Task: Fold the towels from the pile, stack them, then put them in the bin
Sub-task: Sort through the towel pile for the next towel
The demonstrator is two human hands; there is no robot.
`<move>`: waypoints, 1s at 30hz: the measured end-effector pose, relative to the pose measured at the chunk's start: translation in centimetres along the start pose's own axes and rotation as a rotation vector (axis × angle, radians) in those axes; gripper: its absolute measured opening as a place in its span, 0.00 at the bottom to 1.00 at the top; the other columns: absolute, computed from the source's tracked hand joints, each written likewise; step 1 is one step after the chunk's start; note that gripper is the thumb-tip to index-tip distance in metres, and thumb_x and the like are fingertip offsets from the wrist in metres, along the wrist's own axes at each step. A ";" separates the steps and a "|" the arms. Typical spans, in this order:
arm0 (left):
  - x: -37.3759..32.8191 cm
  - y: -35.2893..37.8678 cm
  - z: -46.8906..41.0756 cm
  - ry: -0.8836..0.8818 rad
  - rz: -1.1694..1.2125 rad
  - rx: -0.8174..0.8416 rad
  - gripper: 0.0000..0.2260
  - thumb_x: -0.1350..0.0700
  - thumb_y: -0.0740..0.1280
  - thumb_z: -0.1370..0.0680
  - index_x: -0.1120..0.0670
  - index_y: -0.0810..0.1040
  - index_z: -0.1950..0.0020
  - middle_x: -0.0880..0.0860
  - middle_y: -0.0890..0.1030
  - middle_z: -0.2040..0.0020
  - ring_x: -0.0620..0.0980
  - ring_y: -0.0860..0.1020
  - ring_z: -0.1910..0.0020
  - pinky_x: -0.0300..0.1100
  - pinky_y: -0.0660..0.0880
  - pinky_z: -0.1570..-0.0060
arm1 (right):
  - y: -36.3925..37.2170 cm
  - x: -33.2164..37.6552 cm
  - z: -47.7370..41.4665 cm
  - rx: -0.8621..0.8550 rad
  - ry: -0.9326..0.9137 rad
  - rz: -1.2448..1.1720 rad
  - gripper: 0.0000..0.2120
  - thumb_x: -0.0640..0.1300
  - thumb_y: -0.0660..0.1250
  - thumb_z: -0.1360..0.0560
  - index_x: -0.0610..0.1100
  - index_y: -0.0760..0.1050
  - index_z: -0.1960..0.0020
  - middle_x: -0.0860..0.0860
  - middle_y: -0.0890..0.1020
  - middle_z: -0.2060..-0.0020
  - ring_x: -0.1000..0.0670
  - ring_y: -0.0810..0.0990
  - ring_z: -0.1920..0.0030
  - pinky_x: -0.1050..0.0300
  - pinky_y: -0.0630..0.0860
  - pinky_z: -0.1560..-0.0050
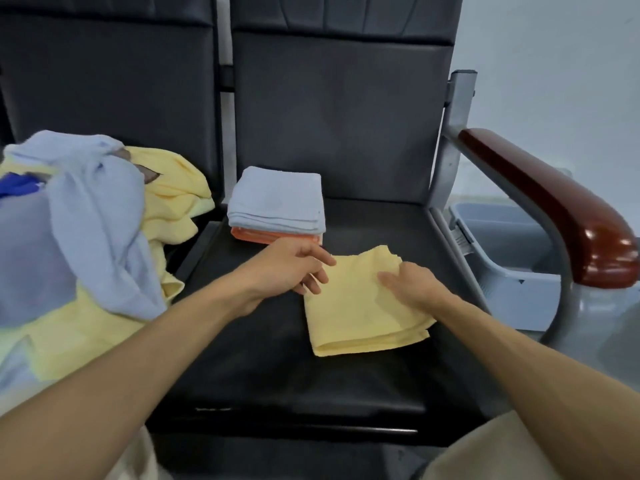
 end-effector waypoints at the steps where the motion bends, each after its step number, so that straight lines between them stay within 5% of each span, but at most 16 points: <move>1: 0.1 0.1 0.1 -0.010 -0.023 0.012 0.10 0.59 0.60 0.19 0.51 0.79 0.44 0.51 0.82 0.51 0.48 0.82 0.53 0.40 0.78 0.51 | 0.0 0.5 -0.1 0.003 -0.008 -0.025 0.26 0.54 0.54 0.18 0.36 0.62 0.28 0.42 0.72 0.33 0.43 0.72 0.36 0.55 0.67 0.44; 5: 1.8 -1.0 0.2 -0.077 -0.132 -0.004 0.12 0.56 0.60 0.20 0.51 0.75 0.37 0.48 0.80 0.48 0.45 0.80 0.51 0.44 0.76 0.44 | -0.1 4.7 0.5 0.008 -0.121 -0.214 0.29 0.55 0.56 0.19 0.41 0.57 0.24 0.45 0.72 0.34 0.45 0.73 0.38 0.53 0.69 0.39; 10: 2.4 -5.6 0.5 -0.083 -0.265 -0.260 0.22 0.47 0.65 0.22 0.54 0.67 0.31 0.52 0.76 0.40 0.50 0.76 0.42 0.44 0.72 0.45 | -1.4 11.3 3.6 0.049 -0.341 -0.640 0.18 0.52 0.60 0.19 0.46 0.68 0.33 0.50 0.79 0.45 0.50 0.79 0.47 0.52 0.77 0.48; 14: 5.5 -7.1 0.6 -0.245 0.088 -0.291 0.38 0.32 0.66 0.28 0.54 0.64 0.26 0.51 0.76 0.34 0.51 0.76 0.40 0.46 0.74 0.46 | -2.1 14.6 4.7 0.198 -0.386 -1.082 0.11 0.47 0.60 0.18 0.46 0.74 0.38 0.48 0.84 0.46 0.50 0.84 0.50 0.55 0.81 0.54; 16: 7.0 -6.0 0.4 -0.321 0.453 -0.183 0.33 0.33 0.67 0.28 0.54 0.73 0.32 0.54 0.82 0.42 0.53 0.81 0.48 0.48 0.78 0.51 | -2.4 15.6 4.6 0.264 -0.379 -1.241 0.11 0.47 0.60 0.18 0.48 0.74 0.38 0.49 0.84 0.46 0.49 0.84 0.48 0.52 0.82 0.53; 19: 5.2 -6.1 0.4 -0.212 0.822 -0.100 0.19 0.47 0.69 0.23 0.56 0.78 0.37 0.59 0.83 0.47 0.57 0.82 0.53 0.49 0.79 0.55 | -2.5 16.3 4.1 0.372 -0.365 -1.409 0.13 0.46 0.59 0.19 0.50 0.74 0.35 0.48 0.83 0.44 0.45 0.83 0.45 0.47 0.81 0.52; 23: 3.6 -10.2 0.2 -0.121 0.665 -0.252 0.15 0.52 0.69 0.23 0.54 0.77 0.38 0.55 0.83 0.47 0.53 0.81 0.50 0.47 0.78 0.55 | -2.8 15.8 2.4 0.360 -0.386 -1.340 0.16 0.42 0.58 0.19 0.49 0.73 0.33 0.48 0.83 0.43 0.46 0.83 0.45 0.49 0.81 0.55; 26: 3.3 -13.3 -1.5 -0.084 0.368 -0.374 0.15 0.52 0.65 0.21 0.51 0.70 0.34 0.51 0.78 0.43 0.52 0.77 0.46 0.47 0.75 0.51 | -3.2 15.3 0.5 0.216 -0.404 -1.037 0.13 0.43 0.57 0.17 0.50 0.71 0.34 0.52 0.83 0.47 0.51 0.83 0.49 0.56 0.80 0.60; 30: 2.0 -15.1 -5.7 -0.005 0.058 -0.382 0.14 0.53 0.60 0.18 0.49 0.68 0.32 0.46 0.76 0.43 0.47 0.75 0.45 0.45 0.73 0.48 | -3.9 16.5 -3.2 0.076 -0.459 -0.781 0.10 0.43 0.56 0.17 0.49 0.71 0.37 0.52 0.81 0.46 0.52 0.81 0.46 0.52 0.80 0.48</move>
Point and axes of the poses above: each hand's wrist, its own z-axis away from the middle knuckle, its own y-axis out of the palm, x = y × z, the point moved 10 cm from there along -z, towards the middle knuckle
